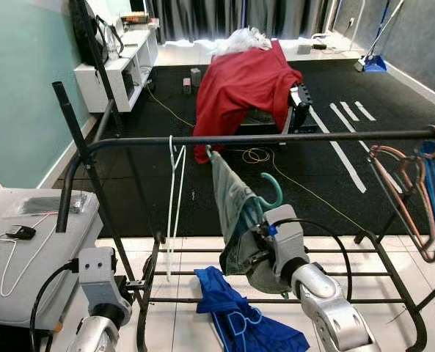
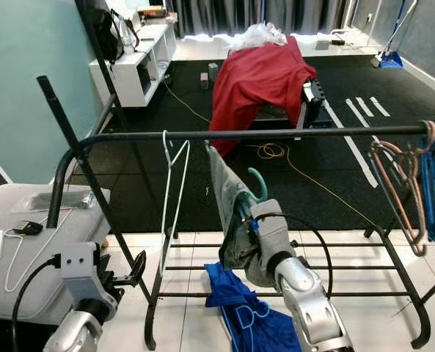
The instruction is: Hang hanger
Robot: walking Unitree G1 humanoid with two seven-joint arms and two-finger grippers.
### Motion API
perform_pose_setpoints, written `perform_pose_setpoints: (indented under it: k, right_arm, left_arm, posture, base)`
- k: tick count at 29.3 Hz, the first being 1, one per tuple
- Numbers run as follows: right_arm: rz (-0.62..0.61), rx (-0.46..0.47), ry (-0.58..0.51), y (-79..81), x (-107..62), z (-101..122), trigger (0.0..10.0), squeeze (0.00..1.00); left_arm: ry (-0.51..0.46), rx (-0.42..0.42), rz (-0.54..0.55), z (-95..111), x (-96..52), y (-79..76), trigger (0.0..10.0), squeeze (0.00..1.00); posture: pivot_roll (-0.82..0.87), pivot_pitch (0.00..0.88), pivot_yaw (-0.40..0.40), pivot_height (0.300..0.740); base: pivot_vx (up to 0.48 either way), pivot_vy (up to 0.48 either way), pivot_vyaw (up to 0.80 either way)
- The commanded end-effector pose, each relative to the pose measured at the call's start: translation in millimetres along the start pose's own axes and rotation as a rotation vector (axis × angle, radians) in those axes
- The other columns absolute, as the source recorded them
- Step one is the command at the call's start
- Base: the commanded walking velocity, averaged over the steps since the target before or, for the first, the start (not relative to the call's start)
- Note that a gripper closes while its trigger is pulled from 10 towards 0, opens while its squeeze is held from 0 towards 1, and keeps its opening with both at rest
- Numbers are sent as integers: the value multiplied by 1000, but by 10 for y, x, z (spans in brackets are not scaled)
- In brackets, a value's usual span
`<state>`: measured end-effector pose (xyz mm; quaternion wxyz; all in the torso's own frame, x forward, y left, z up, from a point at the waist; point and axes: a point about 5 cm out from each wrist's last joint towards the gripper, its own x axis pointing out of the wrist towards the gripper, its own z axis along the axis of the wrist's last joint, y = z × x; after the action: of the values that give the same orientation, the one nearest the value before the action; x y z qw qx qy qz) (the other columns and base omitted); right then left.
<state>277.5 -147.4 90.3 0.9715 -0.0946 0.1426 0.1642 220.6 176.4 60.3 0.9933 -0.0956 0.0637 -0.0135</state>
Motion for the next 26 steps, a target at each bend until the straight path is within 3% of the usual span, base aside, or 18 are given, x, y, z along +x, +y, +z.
perform_pose_setpoints:
  k: [1, 13, 26]
  right_arm:
    - [1, -5, 14, -55, -9, -45, 0, 0]
    - [-11, -25, 46, -231, -74, -140, 0, 0]
    - [75, -43, 57, -96, -89, -213, 0, 0]
  left_arm:
    - [36, -2, 7, -58, -24, 38, 10000, 0]
    - [44, -6, -1, -59, -18, 38, 10000, 0]
    - [50, -16, -13, -59, -16, 36, 10000, 0]
  posture:
    - [-55, 0, 26, 740]
    - [-62, 0, 30, 740]
    - [-64, 0, 33, 740]
  base:
    - [-304, 0, 0]
    - [-318, 0, 0]
    - [-325, 0, 0]
